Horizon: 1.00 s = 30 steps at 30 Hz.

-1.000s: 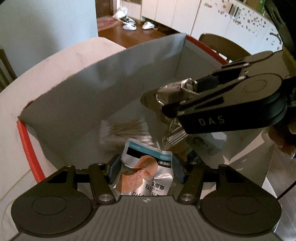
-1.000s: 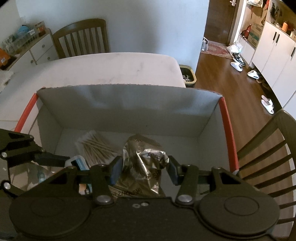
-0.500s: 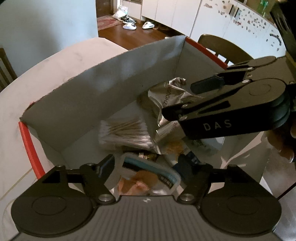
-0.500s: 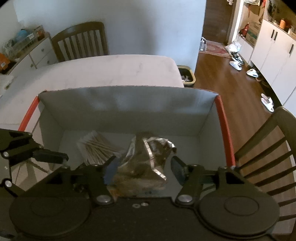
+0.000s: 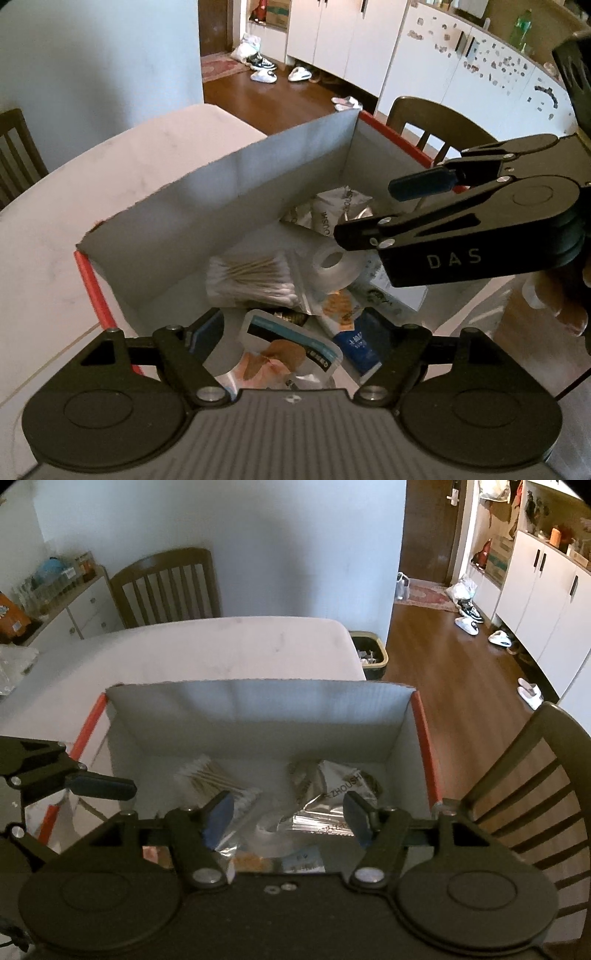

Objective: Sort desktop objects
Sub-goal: 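Open right tool to drop the foil bag while left tool lowers the snack packet, then release the snack packet from left tool and withdraw both tools to the turntable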

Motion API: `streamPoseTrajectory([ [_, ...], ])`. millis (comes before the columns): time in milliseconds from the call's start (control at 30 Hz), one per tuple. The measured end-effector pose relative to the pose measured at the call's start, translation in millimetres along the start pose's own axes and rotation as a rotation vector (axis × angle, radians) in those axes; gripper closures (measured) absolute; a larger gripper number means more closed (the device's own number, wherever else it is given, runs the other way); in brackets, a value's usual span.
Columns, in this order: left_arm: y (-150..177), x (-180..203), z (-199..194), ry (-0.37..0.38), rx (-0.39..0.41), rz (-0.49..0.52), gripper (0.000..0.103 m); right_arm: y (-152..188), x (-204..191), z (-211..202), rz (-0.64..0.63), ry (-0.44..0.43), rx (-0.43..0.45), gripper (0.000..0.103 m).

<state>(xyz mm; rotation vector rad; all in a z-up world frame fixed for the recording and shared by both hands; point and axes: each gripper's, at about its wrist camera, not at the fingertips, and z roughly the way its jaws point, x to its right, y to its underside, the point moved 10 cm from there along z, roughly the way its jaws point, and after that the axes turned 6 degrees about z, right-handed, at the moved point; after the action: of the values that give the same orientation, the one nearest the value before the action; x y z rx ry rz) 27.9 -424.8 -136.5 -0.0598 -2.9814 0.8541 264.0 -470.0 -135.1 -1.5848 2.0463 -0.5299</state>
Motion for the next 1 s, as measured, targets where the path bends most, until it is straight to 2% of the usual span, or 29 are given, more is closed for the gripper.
streamPoseTrajectory([
  [100,0,1,-11,-0.001,0.019,-0.003,0.022,0,-3,-10,0.005,-0.01,0.015,0.037],
  [500,9,5,-47,0.005,0.084,-0.021,0.022,4,-26,-49,-0.002,-0.019,0.085,0.022],
  [567,11,5,-54,0.01,0.094,-0.022,0.016,6,-30,-56,-0.007,-0.017,0.096,0.021],
  [833,21,-2,-82,0.029,0.146,-0.037,0.013,13,-51,-82,-0.011,-0.026,0.141,0.012],
  [967,29,-7,-98,0.03,0.177,-0.043,0.001,18,-63,-95,0.009,-0.039,0.164,0.01],
  [1000,32,-8,-101,0.03,0.183,-0.046,0.0,20,-66,-98,0.009,-0.039,0.168,0.009],
])
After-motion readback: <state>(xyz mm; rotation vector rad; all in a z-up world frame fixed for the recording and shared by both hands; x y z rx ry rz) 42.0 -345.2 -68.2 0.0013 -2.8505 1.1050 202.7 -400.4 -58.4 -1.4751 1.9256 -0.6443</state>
